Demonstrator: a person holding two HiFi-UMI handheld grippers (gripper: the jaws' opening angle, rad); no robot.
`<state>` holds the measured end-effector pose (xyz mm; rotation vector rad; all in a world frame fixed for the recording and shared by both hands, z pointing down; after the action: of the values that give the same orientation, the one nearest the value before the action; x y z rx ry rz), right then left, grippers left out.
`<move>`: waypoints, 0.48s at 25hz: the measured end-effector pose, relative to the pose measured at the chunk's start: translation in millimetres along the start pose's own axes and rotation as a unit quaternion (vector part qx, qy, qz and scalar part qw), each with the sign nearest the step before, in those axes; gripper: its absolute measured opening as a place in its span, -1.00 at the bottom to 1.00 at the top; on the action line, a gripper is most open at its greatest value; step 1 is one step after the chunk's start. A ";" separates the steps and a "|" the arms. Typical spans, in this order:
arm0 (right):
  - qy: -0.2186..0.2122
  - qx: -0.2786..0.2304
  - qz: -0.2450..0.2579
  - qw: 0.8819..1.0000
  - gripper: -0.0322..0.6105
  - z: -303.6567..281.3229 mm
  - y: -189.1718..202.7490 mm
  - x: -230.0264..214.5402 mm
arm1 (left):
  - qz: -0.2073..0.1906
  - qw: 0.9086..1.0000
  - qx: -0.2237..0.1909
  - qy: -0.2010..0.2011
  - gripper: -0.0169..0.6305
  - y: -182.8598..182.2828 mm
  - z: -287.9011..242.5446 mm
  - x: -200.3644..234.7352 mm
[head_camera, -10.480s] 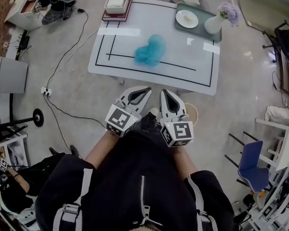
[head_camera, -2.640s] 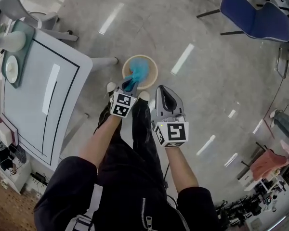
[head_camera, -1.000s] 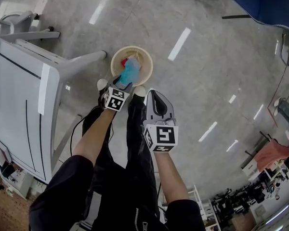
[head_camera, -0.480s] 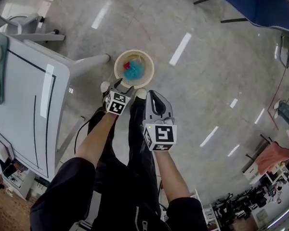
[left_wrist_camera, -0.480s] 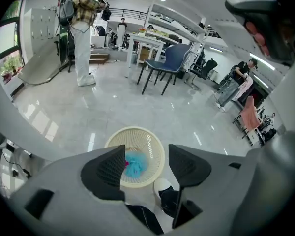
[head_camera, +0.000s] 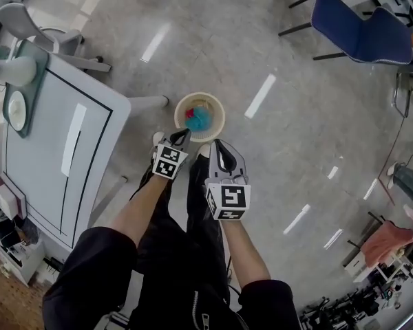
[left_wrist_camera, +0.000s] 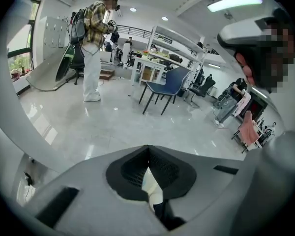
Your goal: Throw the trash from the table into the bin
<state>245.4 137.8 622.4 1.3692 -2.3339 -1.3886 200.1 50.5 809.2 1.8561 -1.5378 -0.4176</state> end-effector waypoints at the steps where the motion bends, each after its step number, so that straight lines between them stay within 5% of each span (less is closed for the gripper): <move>1: -0.002 0.001 0.003 1.000 -0.87 4.4 -4.0 3.0 | 0.003 1.000 -0.004 0.000 -0.93 -6.5 6.8 -0.8; 12: -0.026 0.003 0.008 1.000 -0.88 58.3 -42.5 24.4 | -0.004 0.999 -0.054 0.002 -0.93 -76.4 96.1 -15.5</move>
<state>229.9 150.3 548.8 1.3302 -2.3775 -1.4307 191.5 42.0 686.1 1.7803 -1.4771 -0.4909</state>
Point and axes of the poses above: the fingertips, and each gripper's own axes: z backward along the fingers, x to its left, y out of its underside, the point moved 3 cm from there along z, backward along the fingers, and after that the axes turned 8 degrees about -z, right-handed, at the moved point
